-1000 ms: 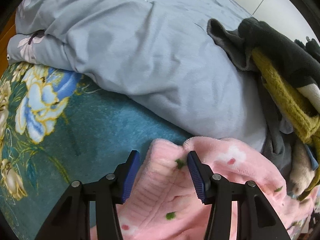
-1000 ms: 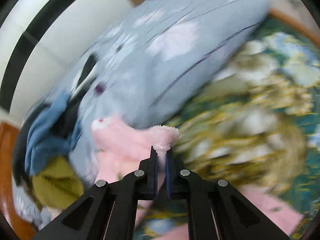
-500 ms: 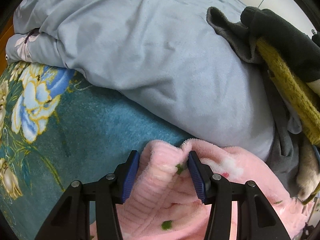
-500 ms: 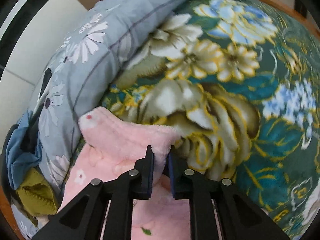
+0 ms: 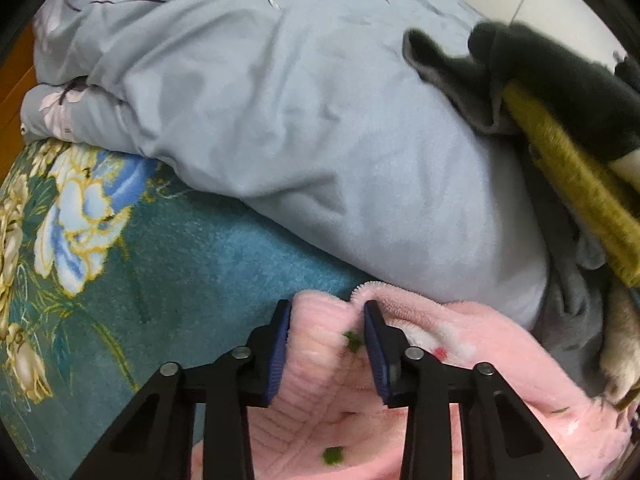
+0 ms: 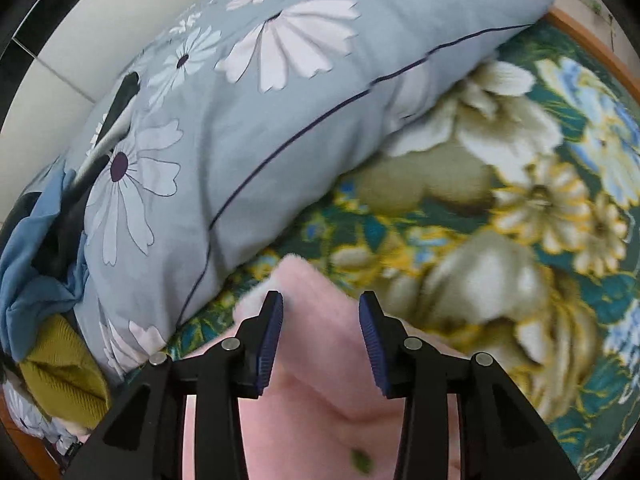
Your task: Fold clothes
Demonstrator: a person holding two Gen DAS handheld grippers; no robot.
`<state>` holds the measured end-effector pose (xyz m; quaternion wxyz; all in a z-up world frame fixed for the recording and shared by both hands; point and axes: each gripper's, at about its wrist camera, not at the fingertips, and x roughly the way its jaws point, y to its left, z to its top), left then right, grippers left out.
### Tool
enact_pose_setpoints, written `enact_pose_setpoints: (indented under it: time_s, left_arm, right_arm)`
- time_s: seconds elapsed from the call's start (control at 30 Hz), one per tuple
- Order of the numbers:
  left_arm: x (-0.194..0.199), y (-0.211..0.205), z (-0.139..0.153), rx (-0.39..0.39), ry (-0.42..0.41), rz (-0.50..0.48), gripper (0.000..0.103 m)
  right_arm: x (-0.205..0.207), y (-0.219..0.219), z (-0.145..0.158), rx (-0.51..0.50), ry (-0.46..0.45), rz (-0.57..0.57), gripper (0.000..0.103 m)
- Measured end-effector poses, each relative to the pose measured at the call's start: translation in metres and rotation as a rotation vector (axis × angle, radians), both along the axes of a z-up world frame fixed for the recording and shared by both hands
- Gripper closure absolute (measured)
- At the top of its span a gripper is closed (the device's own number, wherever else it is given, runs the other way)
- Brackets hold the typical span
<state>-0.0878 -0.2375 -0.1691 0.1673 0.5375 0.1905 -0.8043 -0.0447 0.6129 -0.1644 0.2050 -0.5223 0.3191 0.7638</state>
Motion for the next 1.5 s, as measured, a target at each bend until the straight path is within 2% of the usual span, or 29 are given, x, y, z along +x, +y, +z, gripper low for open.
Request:
enact_pose_setpoints:
  time_s: [0.07, 0.1, 0.13, 0.17, 0.27, 0.3, 0.33, 0.43, 0.53, 0.67, 0.8, 0.87, 0.93, 1.0, 1.1, 1.13, 1.17, 1.23, 1.37, 1.5]
  left_arm:
    - [0.006, -0.003, 0.008, 0.005, 0.030, 0.021, 0.068]
    - [0.011, -0.005, 0.014, 0.008, 0.053, 0.033, 0.068]
    - [0.016, -0.007, 0.021, 0.011, 0.077, 0.045, 0.069]
    - [0.023, -0.009, 0.030, 0.013, 0.107, 0.058, 0.069]
    - [0.048, -0.019, 0.063, 0.023, 0.216, 0.098, 0.069]
    - [0.055, -0.021, 0.079, 0.022, 0.266, 0.110, 0.069]
    - [0.041, -0.003, 0.088, 0.011, 0.294, 0.115, 0.069]
    - [0.041, -0.023, 0.126, -0.045, 0.383, 0.120, 0.069]
    - [0.048, -0.039, 0.134, -0.046, 0.360, 0.129, 0.069]
    - [0.020, -0.043, 0.118, -0.052, 0.301, 0.150, 0.069]
    - [-0.006, -0.042, 0.101, -0.080, 0.289, 0.139, 0.069]
    - [-0.016, -0.039, 0.085, -0.103, 0.218, 0.120, 0.069]
    - [-0.024, -0.039, 0.067, -0.090, 0.150, 0.109, 0.068]
    - [-0.026, -0.039, 0.057, -0.062, 0.116, 0.114, 0.066]
    - [-0.021, -0.042, 0.052, 0.011, 0.105, 0.126, 0.059]
    - [-0.019, -0.042, 0.053, 0.020, 0.099, 0.125, 0.052]
    - [-0.013, -0.041, 0.055, 0.029, 0.093, 0.118, 0.048]
    - [-0.001, -0.040, 0.059, 0.047, 0.081, 0.106, 0.045]
    - [0.051, -0.040, 0.077, 0.053, 0.103, 0.142, 0.044]
    - [0.139, -0.048, 0.073, 0.051, 0.063, 0.261, 0.041]
  right_arm:
    - [-0.006, -0.002, -0.005, 0.000, -0.024, -0.014, 0.063]
    - [-0.008, -0.002, -0.008, 0.001, -0.038, -0.024, 0.066]
    - [-0.008, -0.004, -0.009, 0.007, -0.049, -0.028, 0.090]
    - [-0.007, -0.005, -0.009, 0.016, -0.057, -0.025, 0.098]
    - [0.005, -0.007, 0.008, 0.044, -0.006, -0.023, 0.099]
    - [0.010, -0.006, 0.022, 0.066, 0.037, -0.029, 0.099]
    - [0.016, -0.006, 0.036, 0.087, 0.079, -0.035, 0.099]
    - [0.026, 0.004, 0.086, 0.169, 0.211, -0.063, 0.099]
    - [0.008, 0.011, 0.099, 0.158, 0.243, -0.023, 0.099]
    - [-0.010, 0.004, 0.073, 0.192, 0.171, 0.009, 0.099]
    - [-0.013, 0.016, 0.059, 0.177, 0.176, -0.052, 0.099]
    - [-0.013, 0.019, 0.054, 0.163, 0.159, -0.061, 0.099]
    - [-0.016, 0.018, 0.044, 0.156, 0.121, -0.047, 0.099]
    - [-0.015, 0.018, 0.038, 0.150, 0.103, -0.043, 0.098]
    - [-0.012, 0.020, 0.034, 0.139, 0.092, -0.044, 0.093]
    - [-0.010, 0.020, 0.035, 0.136, 0.091, -0.047, 0.081]
    - [-0.007, 0.021, 0.038, 0.129, 0.095, -0.050, 0.068]
    - [0.005, 0.020, 0.047, 0.116, 0.118, -0.056, 0.063]
    - [0.050, 0.015, 0.066, 0.118, 0.145, -0.077, 0.063]
    - [0.128, 0.011, 0.066, 0.093, 0.097, -0.139, 0.063]
